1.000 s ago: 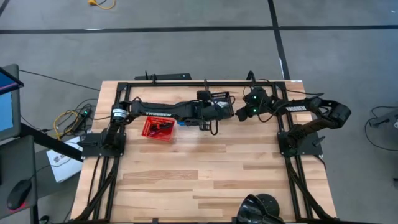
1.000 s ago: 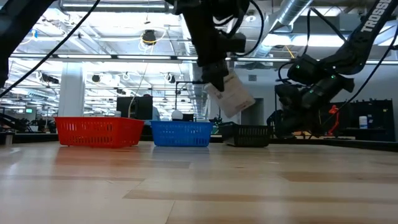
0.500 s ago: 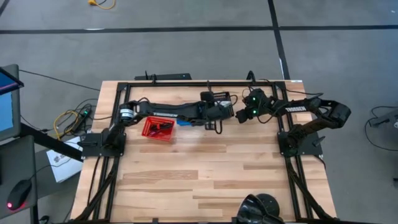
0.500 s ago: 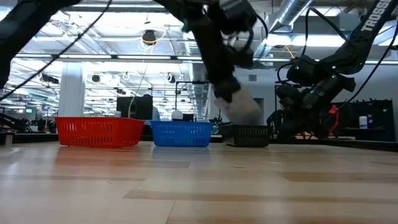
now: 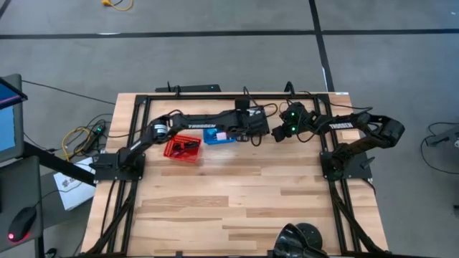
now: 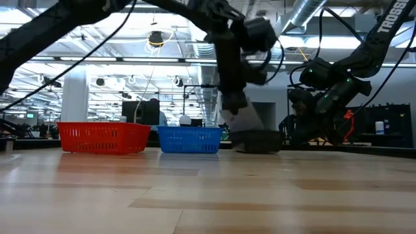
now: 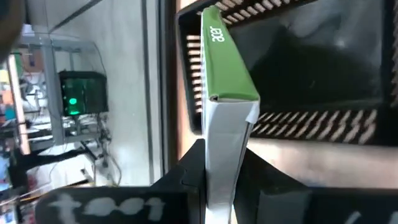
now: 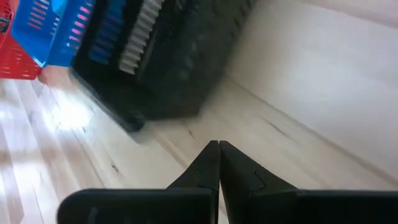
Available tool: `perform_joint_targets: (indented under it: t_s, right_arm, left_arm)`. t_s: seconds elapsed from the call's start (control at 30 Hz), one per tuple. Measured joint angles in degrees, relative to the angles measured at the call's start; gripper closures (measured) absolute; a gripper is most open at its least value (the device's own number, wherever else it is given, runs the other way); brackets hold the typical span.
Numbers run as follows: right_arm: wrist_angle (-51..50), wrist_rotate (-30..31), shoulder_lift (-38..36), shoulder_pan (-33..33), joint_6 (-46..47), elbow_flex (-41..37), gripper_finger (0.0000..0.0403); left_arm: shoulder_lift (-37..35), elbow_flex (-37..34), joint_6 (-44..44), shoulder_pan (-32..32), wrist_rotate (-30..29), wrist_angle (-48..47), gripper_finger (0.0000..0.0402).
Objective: Pick and place items into bin
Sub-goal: Adjust the card reader box in the black bin
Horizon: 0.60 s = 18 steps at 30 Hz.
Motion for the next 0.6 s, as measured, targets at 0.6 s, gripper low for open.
perform_joint_targets:
  t_s: [0.6]
  right_arm:
    - [0.42,1.58,0.0,-0.02,-1.49,0.0,0.0403]
  left_arm:
    - [3.6,2.54,8.13,1.01,-4.41,-0.2,0.032]
